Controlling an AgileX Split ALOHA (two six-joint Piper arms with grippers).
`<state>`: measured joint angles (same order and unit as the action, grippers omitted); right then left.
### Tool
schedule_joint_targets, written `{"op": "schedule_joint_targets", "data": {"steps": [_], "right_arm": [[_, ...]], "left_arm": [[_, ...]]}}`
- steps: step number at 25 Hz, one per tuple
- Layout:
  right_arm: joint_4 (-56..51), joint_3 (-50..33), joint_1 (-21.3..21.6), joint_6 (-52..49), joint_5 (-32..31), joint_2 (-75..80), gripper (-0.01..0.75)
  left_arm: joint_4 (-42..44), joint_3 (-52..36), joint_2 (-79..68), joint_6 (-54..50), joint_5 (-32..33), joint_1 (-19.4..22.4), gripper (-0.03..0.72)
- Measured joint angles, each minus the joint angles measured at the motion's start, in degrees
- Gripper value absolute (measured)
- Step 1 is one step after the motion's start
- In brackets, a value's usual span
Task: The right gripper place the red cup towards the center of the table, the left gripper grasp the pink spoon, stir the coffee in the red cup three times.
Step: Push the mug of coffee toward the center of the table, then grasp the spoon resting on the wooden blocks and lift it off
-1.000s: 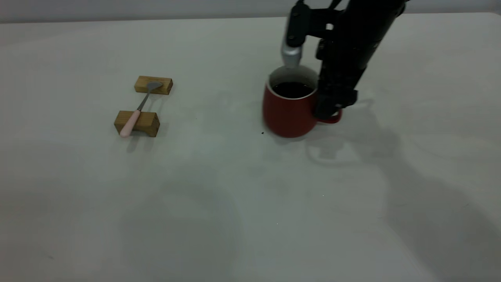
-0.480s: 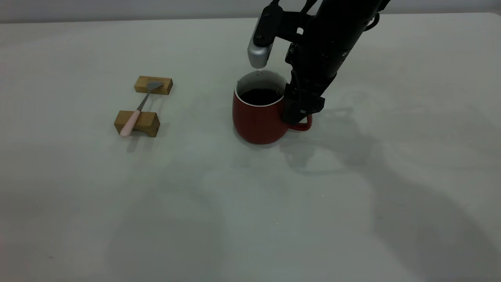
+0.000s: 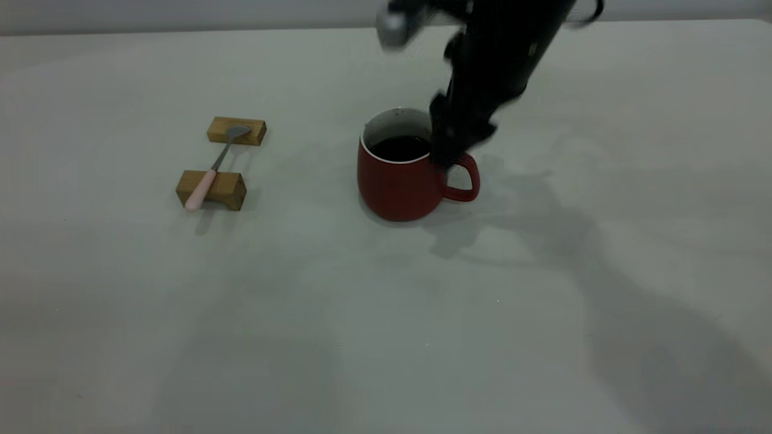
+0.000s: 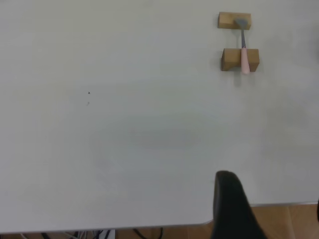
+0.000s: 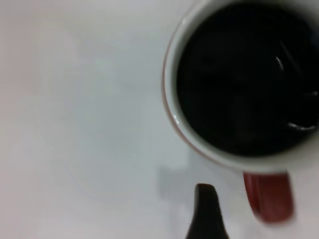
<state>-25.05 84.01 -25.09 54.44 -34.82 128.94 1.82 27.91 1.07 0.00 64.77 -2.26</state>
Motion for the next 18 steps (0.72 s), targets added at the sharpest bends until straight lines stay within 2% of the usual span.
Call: {"op": "schedule_joint_targets", "data": {"steps": [5, 11, 14, 18], "right_arm": [[2.5, 0.0, 2.3, -14.5, -12.4, -12.2, 0.595], [5.0, 0.0, 3.8, -30.8, -31.4, -29.5, 0.591], [7.4, 0.0, 3.8, -36.5, -34.7, -36.3, 0.593], [10.3, -3.6, 3.8, -39.4, -35.1, -45.8, 0.606]], "left_arm": [[0.0, 0.0, 0.0, 0.0, 0.0, 0.0, 0.478], [0.0, 0.0, 0.0, 0.0, 0.0, 0.0, 0.478], [0.0, 0.0, 0.0, 0.0, 0.0, 0.0, 0.478], [0.0, 0.0, 0.0, 0.0, 0.0, 0.0, 0.478]]}}
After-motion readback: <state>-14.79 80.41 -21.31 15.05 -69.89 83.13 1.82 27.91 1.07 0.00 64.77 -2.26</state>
